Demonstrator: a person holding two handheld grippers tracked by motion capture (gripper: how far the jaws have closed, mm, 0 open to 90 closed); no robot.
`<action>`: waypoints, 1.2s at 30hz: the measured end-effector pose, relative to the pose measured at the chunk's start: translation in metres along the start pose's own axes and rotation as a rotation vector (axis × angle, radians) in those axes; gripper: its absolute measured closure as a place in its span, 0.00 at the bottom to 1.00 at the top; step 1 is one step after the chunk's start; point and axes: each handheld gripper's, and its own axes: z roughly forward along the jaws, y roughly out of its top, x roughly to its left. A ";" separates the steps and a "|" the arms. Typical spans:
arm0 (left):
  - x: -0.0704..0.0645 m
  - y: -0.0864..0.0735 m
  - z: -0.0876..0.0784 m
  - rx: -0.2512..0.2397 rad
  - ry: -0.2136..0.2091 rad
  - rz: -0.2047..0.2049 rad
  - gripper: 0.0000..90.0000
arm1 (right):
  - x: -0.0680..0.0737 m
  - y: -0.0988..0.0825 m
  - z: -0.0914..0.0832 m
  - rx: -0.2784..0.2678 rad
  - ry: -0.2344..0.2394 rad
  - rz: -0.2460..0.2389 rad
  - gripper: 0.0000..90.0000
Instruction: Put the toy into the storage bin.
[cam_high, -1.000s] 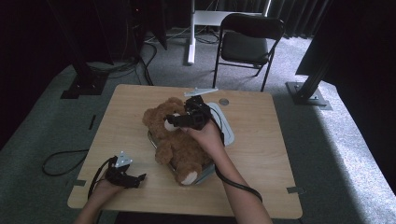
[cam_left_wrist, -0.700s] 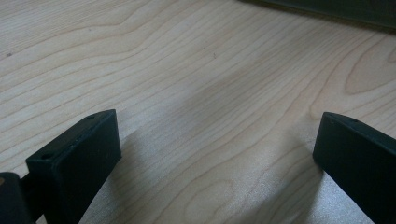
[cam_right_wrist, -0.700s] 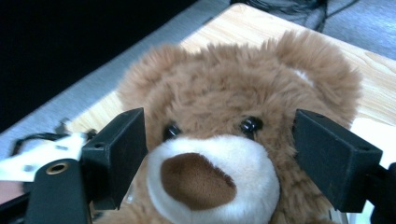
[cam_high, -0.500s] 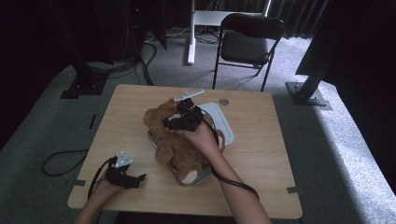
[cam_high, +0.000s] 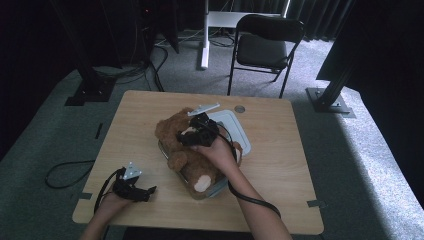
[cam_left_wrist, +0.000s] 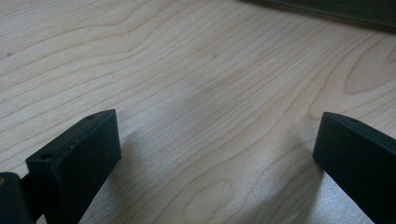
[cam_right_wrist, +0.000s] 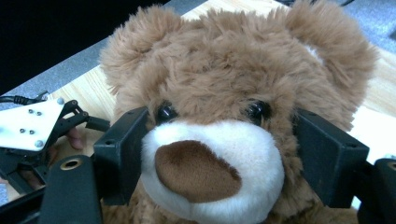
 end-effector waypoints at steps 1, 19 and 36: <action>0.000 0.000 0.000 -0.001 0.001 0.000 0.02 | 0.001 -0.001 0.001 0.006 -0.001 -0.001 0.27; 0.000 0.000 0.000 -0.001 0.001 -0.002 0.02 | 0.009 -0.019 0.045 0.274 -0.008 -0.061 0.32; 0.000 0.000 0.000 -0.001 0.000 -0.002 0.02 | 0.013 -0.015 0.043 0.261 -0.045 -0.028 0.29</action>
